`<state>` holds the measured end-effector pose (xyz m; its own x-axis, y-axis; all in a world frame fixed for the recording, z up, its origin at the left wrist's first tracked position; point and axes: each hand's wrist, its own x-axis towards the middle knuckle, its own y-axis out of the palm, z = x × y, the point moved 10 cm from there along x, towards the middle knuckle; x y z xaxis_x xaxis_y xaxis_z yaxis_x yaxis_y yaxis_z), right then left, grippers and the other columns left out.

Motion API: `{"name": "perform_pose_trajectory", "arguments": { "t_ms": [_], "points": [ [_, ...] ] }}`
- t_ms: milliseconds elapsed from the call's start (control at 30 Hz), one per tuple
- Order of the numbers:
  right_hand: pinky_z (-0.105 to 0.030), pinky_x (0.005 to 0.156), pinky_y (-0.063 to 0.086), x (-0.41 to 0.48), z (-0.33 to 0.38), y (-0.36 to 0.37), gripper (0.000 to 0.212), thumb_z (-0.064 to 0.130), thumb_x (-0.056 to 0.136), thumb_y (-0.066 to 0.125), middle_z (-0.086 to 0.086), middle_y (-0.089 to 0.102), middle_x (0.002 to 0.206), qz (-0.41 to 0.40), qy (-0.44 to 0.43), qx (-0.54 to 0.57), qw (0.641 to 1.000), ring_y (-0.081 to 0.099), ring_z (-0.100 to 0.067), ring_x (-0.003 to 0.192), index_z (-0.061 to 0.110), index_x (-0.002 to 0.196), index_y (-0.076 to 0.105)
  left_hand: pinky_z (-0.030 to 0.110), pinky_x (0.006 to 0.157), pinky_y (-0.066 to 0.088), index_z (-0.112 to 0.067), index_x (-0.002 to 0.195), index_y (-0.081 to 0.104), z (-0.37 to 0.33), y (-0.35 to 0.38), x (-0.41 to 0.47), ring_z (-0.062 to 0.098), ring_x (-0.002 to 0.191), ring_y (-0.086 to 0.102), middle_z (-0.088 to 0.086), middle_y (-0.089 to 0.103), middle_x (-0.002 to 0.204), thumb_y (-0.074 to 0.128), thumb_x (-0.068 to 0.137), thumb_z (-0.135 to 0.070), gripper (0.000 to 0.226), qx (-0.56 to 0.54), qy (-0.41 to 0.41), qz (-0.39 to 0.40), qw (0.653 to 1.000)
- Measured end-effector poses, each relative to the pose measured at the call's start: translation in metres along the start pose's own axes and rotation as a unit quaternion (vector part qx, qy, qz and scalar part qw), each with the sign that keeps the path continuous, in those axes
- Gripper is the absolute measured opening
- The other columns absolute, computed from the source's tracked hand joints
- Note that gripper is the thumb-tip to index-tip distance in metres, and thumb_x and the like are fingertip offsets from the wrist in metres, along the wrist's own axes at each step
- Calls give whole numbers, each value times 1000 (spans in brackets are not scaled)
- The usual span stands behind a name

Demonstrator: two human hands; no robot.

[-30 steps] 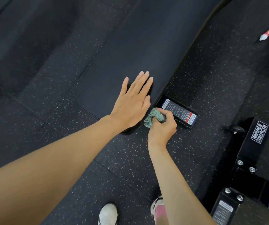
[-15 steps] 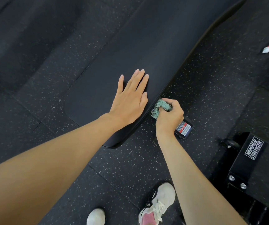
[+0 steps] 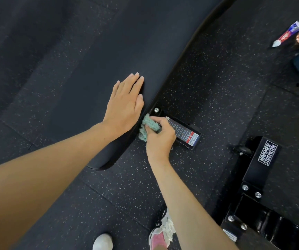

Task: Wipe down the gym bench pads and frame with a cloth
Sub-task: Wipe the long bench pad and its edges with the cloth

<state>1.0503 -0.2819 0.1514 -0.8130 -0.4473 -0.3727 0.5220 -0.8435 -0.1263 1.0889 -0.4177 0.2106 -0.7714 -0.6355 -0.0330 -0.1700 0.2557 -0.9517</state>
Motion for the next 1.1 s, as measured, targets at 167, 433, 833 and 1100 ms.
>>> {"name": "perform_pose_trajectory", "arguments": {
  "t_ms": [167, 433, 833, 1100],
  "points": [
    [-2, 67, 43, 18, -1, -1, 23, -14, 82, 61, 12, 60, 80, -28, 8, 13, 999, 59, 7, 78, 6, 92, 69, 35, 118, 2, -8, 148, 30, -5, 1, 27, 16, 145, 17, 4, 27, 155, 22, 98, -23, 53, 23, 10, -17, 1000],
    [-5, 67, 44, 45, -6, -8, 23, -12, 82, 61, 9, 62, 80, -112, 11, 39, 993, 57, 4, 72, 6, 92, 70, 33, 119, 2, -11, 151, 23, -6, 6, 26, 13, 147, 10, 2, 19, 158, 23, 99, -22, 53, 45, -7, -24, 999],
    [-21, 79, 48, 42, 0, -4, 33, -15, 78, 55, 16, 57, 73, -70, 6, 10, 998, 59, -13, 83, 12, 86, 70, 35, 120, 4, -10, 150, 24, -6, 8, 25, 14, 147, 12, 3, 22, 158, 19, 97, -24, 55, 64, -11, -26, 998],
    [-23, 67, 51, -7, -11, 2, 23, -10, 77, 68, 16, 62, 72, -54, -6, 26, 998, 59, -4, 70, 13, 81, 68, 37, 120, 4, -9, 150, 23, -8, 8, 23, 15, 147, 11, 3, 20, 158, 18, 97, -24, 56, 60, -3, -24, 998]
  ]
}}
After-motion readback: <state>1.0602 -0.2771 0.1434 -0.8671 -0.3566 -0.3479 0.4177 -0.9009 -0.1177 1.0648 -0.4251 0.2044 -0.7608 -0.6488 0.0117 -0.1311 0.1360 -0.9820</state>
